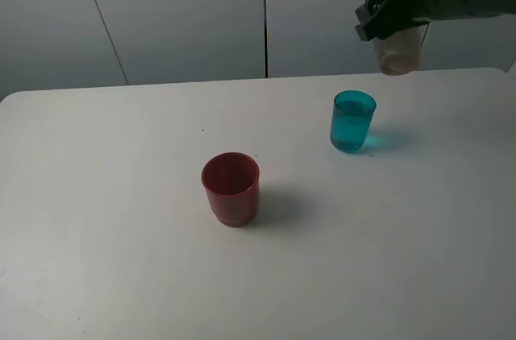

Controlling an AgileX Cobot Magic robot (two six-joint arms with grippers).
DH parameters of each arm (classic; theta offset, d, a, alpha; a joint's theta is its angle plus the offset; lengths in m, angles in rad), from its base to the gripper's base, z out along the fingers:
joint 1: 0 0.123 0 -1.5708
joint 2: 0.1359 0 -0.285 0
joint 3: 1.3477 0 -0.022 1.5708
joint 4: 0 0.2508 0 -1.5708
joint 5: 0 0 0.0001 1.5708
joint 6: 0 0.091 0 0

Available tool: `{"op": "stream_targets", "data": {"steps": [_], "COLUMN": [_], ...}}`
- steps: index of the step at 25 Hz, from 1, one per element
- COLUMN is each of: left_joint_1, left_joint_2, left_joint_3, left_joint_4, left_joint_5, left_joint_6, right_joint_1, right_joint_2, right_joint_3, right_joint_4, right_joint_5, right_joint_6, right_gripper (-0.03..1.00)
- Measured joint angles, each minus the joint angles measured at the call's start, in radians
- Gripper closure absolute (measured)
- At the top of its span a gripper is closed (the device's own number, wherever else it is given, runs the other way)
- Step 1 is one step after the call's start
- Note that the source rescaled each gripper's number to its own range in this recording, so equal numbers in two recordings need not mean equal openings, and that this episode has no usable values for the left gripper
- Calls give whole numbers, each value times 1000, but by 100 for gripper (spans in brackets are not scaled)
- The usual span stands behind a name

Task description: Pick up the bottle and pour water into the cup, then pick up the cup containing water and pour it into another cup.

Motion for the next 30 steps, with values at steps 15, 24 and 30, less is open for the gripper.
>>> {"op": "stream_targets", "data": {"steps": [15, 24, 30], "left_joint_1": [0, 0, 0], "left_joint_2": [0, 0, 0], "left_joint_3": [0, 0, 0], "left_joint_4": [0, 0, 0], "left_joint_5": [0, 0, 0], "left_joint_6": [0, 0, 0], "right_joint_1": [147, 183, 191], "right_joint_2": [164, 354, 481], "right_joint_3": [-122, -258, -282], "right_joint_4": [-16, -16, -16], "right_joint_5": [-132, -169, -326], "right_joint_6": [306, 357, 436], "right_gripper": [92, 92, 92]}}
